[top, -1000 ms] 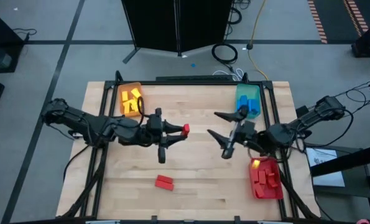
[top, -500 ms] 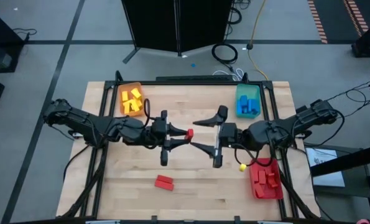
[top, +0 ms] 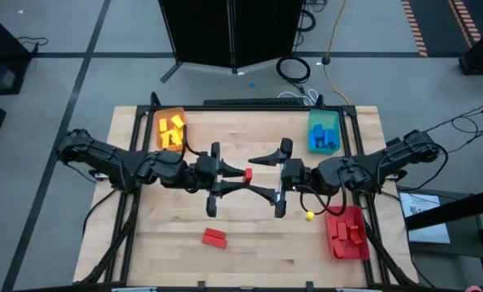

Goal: Sort blocks
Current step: Put the red block into the red bin

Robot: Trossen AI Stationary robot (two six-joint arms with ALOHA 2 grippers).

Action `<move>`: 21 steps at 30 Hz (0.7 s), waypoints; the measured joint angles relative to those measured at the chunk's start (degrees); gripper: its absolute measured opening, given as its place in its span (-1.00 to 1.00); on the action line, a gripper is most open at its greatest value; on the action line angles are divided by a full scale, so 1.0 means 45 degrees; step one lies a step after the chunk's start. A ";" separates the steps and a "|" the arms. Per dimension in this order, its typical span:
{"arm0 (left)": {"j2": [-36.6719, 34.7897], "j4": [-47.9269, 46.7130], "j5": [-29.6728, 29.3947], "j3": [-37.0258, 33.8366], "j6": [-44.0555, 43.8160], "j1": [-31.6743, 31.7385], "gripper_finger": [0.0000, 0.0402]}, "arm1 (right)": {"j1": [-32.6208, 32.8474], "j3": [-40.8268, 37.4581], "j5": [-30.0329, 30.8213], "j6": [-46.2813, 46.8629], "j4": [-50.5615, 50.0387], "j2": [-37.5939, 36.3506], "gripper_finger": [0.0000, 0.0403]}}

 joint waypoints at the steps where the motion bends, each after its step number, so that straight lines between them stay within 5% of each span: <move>1: 0.0000 0.0000 0.0000 0.0000 0.0001 0.0000 -0.58 | -0.0019 0.0000 -0.0002 -0.0010 0.0055 -0.0003 0.44; 9: 0.0039 -0.0023 0.0005 0.0000 0.0020 0.0005 -0.58 | -0.0252 0.0000 -0.0391 -0.0027 0.0147 -0.0003 0.34; 21: 0.0039 -0.0019 -0.0005 0.0000 0.0291 0.0054 -0.58 | -0.0541 0.0000 -0.1015 -0.0113 -0.0060 0.0133 -0.30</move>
